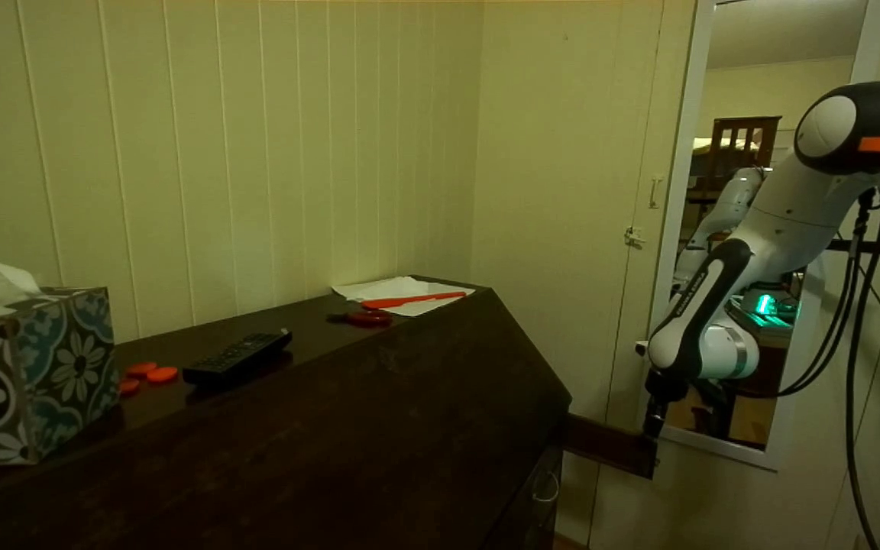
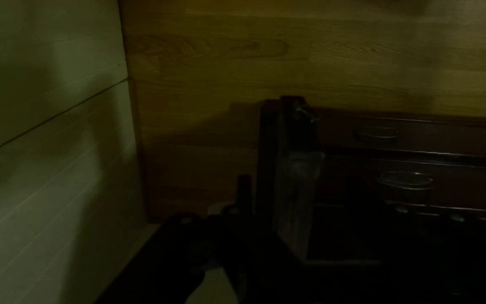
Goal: Push out the compartment on the far right side of the dresser
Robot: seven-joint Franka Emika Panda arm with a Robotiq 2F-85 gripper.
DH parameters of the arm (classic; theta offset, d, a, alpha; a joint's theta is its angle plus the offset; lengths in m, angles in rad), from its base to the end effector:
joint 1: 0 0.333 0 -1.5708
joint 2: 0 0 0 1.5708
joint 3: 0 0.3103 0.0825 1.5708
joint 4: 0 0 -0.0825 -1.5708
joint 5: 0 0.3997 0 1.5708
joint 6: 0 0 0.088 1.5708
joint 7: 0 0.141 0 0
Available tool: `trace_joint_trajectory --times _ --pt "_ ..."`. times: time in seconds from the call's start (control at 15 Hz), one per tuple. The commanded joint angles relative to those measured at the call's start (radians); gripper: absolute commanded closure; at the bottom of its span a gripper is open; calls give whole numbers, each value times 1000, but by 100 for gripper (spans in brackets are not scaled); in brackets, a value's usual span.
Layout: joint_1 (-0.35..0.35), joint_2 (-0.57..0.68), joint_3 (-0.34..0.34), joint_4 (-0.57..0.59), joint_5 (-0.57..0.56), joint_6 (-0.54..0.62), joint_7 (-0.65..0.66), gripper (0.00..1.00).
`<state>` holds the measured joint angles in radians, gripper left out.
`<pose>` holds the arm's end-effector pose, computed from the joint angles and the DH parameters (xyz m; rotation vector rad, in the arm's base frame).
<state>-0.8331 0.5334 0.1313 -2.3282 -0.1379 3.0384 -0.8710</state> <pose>0.4166 -0.3292 0.0766 2.9984 0.4240 0.2393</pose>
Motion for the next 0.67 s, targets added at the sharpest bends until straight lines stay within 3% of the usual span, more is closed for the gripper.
trace_joint_trajectory --times 0.0,0.13,0.27,0.47,0.6 --pt "-59 -2 52 20 1 -40 -54 37" --pt "-91 6 85 25 17 -44 -70 43" --pt "-116 12 109 27 26 -56 -79 59" --pt "-133 22 119 31 26 -63 -78 64" --pt "-145 32 126 35 26 -66 -82 54"
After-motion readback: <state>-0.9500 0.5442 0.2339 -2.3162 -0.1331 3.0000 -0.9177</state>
